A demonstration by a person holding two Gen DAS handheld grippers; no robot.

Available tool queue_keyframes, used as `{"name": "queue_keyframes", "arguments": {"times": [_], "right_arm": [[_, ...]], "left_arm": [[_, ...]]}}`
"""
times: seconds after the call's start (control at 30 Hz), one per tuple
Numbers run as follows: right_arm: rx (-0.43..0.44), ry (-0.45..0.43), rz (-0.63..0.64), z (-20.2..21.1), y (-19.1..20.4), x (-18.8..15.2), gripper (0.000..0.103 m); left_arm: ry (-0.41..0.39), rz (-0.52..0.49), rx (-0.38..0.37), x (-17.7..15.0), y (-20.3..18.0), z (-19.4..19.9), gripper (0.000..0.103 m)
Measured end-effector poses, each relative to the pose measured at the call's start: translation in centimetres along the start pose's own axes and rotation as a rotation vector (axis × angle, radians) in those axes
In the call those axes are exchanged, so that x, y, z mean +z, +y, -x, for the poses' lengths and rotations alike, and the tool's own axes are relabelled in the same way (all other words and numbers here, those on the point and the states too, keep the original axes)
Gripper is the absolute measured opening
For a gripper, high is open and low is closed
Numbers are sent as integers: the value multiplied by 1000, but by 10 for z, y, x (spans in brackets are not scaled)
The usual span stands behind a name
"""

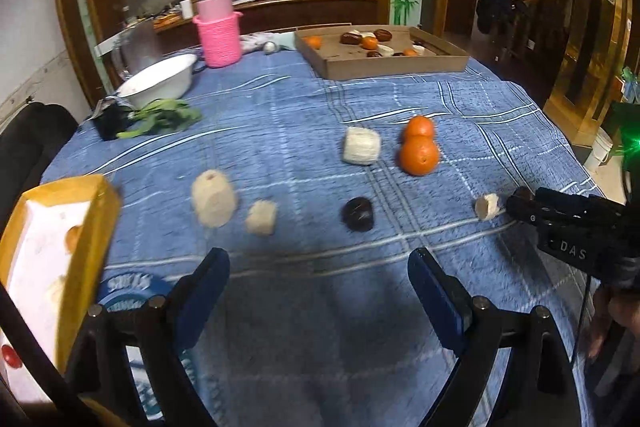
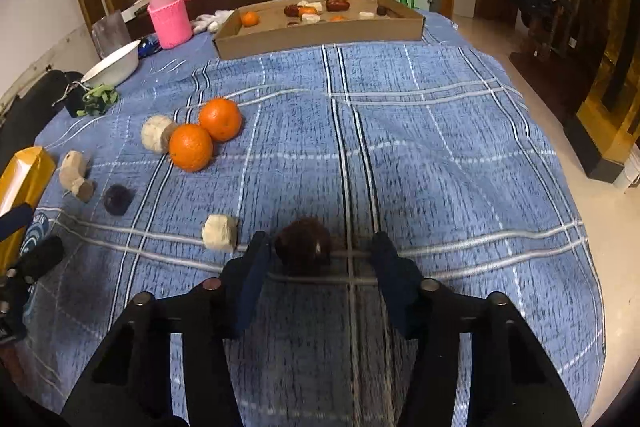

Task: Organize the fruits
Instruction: 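Grasp the dark brown round fruit with the right tool while the left grasps a small dark ball, then carry both dark fruits into the white tray and open both tools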

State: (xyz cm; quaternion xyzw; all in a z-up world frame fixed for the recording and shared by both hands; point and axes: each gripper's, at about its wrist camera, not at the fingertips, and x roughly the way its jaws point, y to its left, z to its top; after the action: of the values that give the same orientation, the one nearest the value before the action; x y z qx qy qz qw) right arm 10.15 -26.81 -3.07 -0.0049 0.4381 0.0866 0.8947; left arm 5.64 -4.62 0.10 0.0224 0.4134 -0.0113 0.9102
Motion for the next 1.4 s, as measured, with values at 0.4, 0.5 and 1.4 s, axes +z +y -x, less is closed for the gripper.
{"name": "queue_keyframes", "arguments": {"times": [0.4,0.5,1.4], "right_arm": [[62,-4,-37,0,-5,2,28],[69,-4,-42,0,-6,2,27],[154,-124,-18,99,43,-47,23]], "left_arm": [[69,23,13,21,-18,-56,43],[70,22,-6,22,-20,-55,25],[-32,66,-88,-36,34,65,22]]}}
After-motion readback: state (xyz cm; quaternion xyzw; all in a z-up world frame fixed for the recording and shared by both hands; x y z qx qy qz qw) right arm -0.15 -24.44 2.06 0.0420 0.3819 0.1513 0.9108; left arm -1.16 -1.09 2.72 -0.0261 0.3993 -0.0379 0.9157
